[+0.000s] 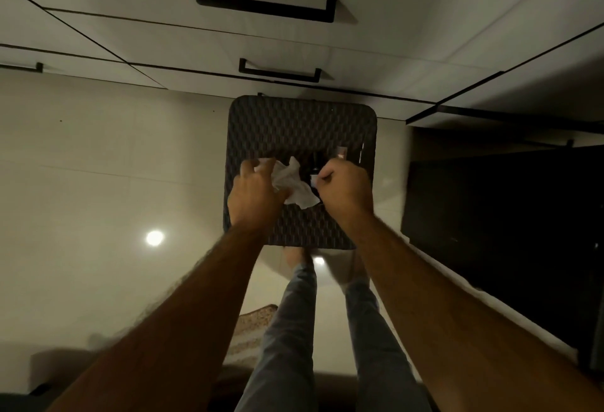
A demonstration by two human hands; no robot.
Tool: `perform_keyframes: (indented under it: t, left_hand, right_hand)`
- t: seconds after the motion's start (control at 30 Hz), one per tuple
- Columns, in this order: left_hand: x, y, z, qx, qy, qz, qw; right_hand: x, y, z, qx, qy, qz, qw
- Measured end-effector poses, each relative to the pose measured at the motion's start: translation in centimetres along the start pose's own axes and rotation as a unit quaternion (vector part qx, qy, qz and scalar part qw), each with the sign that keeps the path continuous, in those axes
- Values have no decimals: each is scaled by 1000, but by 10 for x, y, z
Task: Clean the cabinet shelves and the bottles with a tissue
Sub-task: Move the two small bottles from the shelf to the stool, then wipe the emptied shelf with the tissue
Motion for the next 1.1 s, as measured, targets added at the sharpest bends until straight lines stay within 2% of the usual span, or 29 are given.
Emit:
perform_keyframes:
  t: [0.17,0.27,0.43,0.57,0.73,0.9,1.1]
  left_hand:
    - [4,-4,-12,1,9,-27,1000]
    - [5,-3,-13,6,33,-6,999]
    - [3,18,1,-13,112,11,994]
    - [-13,46,21,-25,168,17,985]
    - [-71,96,61,-61,277,-6,959]
    - [-152,157,113,-69,372,-44,925]
    - [-237,244,170,-77,467,-124,872]
  right_hand:
    - [0,14,-22,9,-9,-16,1000]
    - [0,22,-21,4,-32,-8,999]
    - [0,34,1,17,-93,-13,995]
    - [3,50,33,42,-136,17,990]
    - [-1,83,99,31,-231,-8,972]
    - [-5,143,204,67,-393,-57,915]
    - [-9,220,326,88,-436,21,895]
Point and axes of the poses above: each hand's wrist, its own y-axis away from the middle knuckle, its own z-axis out of the back of the hand, x = y × z, the point moved 1 cm from there along -y, towards the middle knuckle, and after that the axes turned 4 degrees about -y, right-handed, at the moved point
